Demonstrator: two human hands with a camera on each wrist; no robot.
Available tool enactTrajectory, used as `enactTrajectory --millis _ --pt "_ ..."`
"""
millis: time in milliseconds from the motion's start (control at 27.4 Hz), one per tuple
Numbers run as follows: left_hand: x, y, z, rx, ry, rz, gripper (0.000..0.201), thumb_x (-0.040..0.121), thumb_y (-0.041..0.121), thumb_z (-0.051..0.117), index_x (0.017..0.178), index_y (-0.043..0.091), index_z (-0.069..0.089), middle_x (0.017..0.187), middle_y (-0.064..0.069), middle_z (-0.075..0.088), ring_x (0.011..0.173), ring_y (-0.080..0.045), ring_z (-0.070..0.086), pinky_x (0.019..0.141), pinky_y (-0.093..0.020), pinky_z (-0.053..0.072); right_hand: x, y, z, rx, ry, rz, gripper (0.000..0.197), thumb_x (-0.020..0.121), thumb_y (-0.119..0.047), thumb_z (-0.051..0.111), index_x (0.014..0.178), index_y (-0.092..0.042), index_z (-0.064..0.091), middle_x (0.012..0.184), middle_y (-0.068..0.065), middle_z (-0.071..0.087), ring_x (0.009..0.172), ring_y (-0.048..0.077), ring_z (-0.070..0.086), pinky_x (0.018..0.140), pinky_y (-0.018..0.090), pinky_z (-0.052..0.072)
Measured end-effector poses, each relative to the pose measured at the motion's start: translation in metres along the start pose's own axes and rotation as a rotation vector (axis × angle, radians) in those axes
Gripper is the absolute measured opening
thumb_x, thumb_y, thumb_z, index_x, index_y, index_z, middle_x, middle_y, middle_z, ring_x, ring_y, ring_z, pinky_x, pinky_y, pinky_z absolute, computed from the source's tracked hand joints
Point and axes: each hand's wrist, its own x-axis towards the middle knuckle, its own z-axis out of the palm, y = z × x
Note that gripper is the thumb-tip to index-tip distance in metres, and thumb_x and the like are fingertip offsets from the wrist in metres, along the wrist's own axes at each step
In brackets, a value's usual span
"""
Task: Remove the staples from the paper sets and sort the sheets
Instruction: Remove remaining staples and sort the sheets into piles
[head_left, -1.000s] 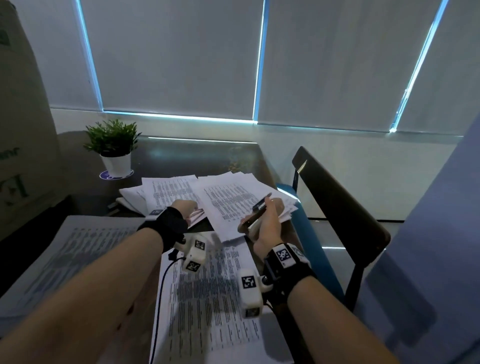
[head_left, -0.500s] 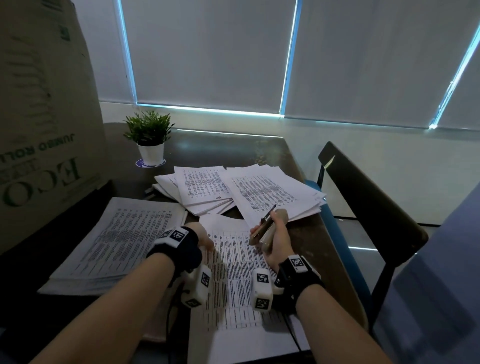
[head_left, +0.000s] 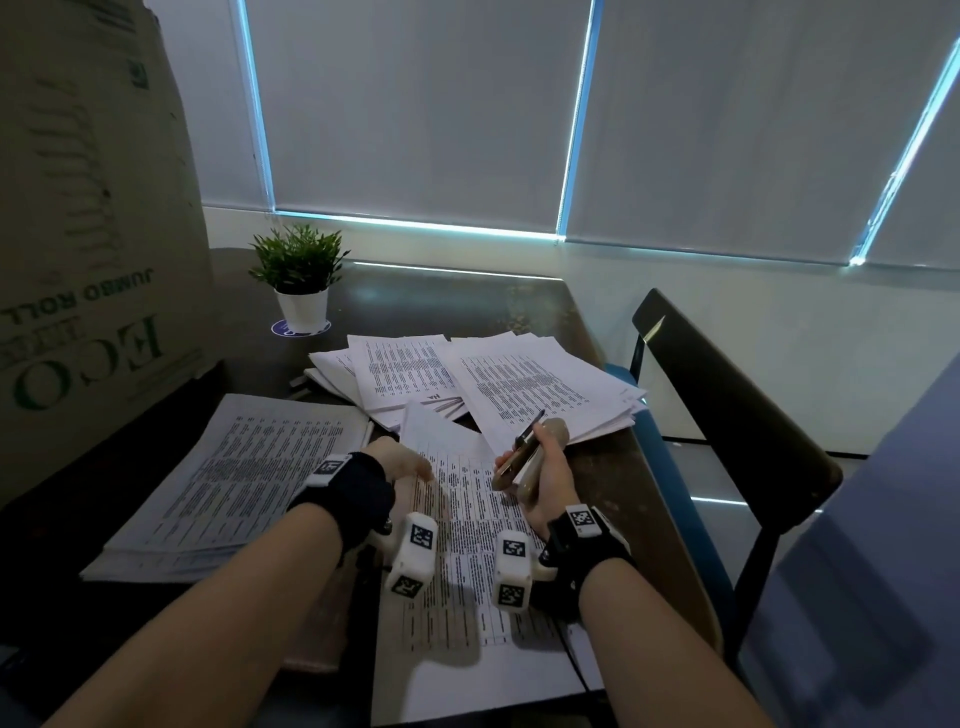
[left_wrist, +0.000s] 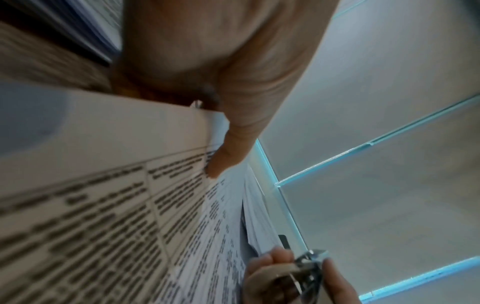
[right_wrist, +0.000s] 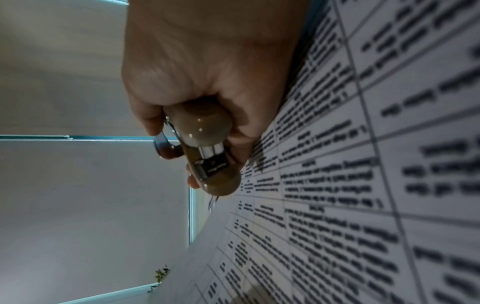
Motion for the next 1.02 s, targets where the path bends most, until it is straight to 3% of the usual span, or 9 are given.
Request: enactTrajectory --millis 110,183,292,366,439,512,658,877,1024 --pt "-0.002 -0.010 0.007 -0.173 0.023 0.177 0.025 0.078 -0.011 0.056 0.085 0.011 0.049 0.084 -0.013 0.056 0.077 -0.024 0.055 0.070 -0.036 0.049 -0.002 0.004 0.002 -0.095 -0.060 -0.005 0.039 0.087 -0.036 0.071 0.100 -0.003 0.057 0.071 0.012 0.062 0.061 0.022 0.061 0.062 0.036 0.054" --pt "-0.005 -0.018 0.012 -0.073 -0.016 0.292 0.036 0.082 -0.010 0.047 0.105 0.018 0.041 0.089 -0.010 0.055 0.070 -0.019 0.051 0.058 -0.027 0.043 -0.004 0.010 0.010 -0.275 -0.133 -0.045 0.039 0.079 -0.033 0.078 0.099 -0.004 0.061 0.071 0.008 0.064 0.062 0.021 0.061 0.063 0.033 0.052" --pt "-0.012 -0.022 0.015 0.006 -0.111 0.400 0.069 0.089 -0.005 0.049 0.144 0.022 0.019 0.118 -0.013 0.057 0.093 -0.019 0.058 0.071 -0.026 0.047 -0.013 0.023 0.030 -0.322 -0.235 -0.061 0.039 0.067 -0.031 0.082 0.089 -0.004 0.064 0.071 0.007 0.066 0.059 0.020 0.061 0.057 0.031 0.051" --pt "-0.015 -0.023 0.014 0.031 -0.158 0.434 0.074 0.089 -0.006 0.049 0.150 0.021 0.016 0.131 -0.011 0.053 0.111 -0.017 0.053 0.090 -0.026 0.045 -0.014 0.035 0.038 -0.255 -0.230 -0.058 0.042 0.064 -0.029 0.084 0.089 -0.002 0.064 0.072 0.010 0.065 0.057 0.023 0.059 0.052 0.031 0.052" --pt "-0.016 -0.024 0.014 0.072 -0.173 0.475 0.079 0.089 -0.004 0.048 0.153 0.022 0.009 0.142 -0.007 0.045 0.125 -0.015 0.045 0.101 -0.023 0.037 -0.011 0.042 0.041 -0.183 -0.209 -0.083 0.045 0.060 -0.032 0.091 0.087 -0.004 0.067 0.073 0.013 0.066 0.063 0.027 0.055 0.058 0.036 0.049" --pt "-0.013 -0.025 0.013 0.162 -0.185 0.501 0.085 0.089 -0.004 0.047 0.153 0.024 0.000 0.149 -0.005 0.037 0.130 -0.014 0.042 0.101 -0.019 0.034 -0.009 0.044 0.042 -0.150 -0.199 -0.096 0.041 0.060 -0.037 0.093 0.081 -0.010 0.072 0.079 0.013 0.068 0.070 0.028 0.054 0.065 0.037 0.045" --pt "-0.009 -0.025 0.014 0.245 -0.242 0.514 0.090 0.085 -0.012 0.038 0.152 0.026 -0.010 0.157 -0.008 0.022 0.136 -0.020 0.037 0.105 -0.026 0.035 -0.005 0.042 0.039 -0.066 -0.176 -0.062 0.018 0.083 -0.019 0.076 0.089 -0.004 0.068 0.088 0.018 0.070 0.077 0.031 0.069 0.068 0.039 0.058" --pt "-0.005 -0.030 0.018 0.232 -0.249 0.505 0.089 0.087 -0.011 0.038 0.152 0.025 -0.011 0.154 -0.011 0.027 0.133 -0.020 0.040 0.098 -0.019 0.033 -0.003 0.044 0.036 0.025 -0.224 -0.048 0.016 0.082 -0.014 0.071 0.092 -0.002 0.068 0.082 0.015 0.071 0.069 0.027 0.070 0.056 0.035 0.058" --pt "-0.004 -0.029 0.017 0.206 -0.251 0.507 0.091 0.086 -0.013 0.037 0.152 0.027 -0.011 0.153 -0.008 0.030 0.132 -0.018 0.041 0.090 -0.012 0.032 -0.002 0.045 0.038 0.022 -0.224 -0.068 0.025 0.072 -0.019 0.076 0.090 -0.003 0.071 0.085 0.017 0.071 0.071 0.029 0.070 0.066 0.040 0.057"
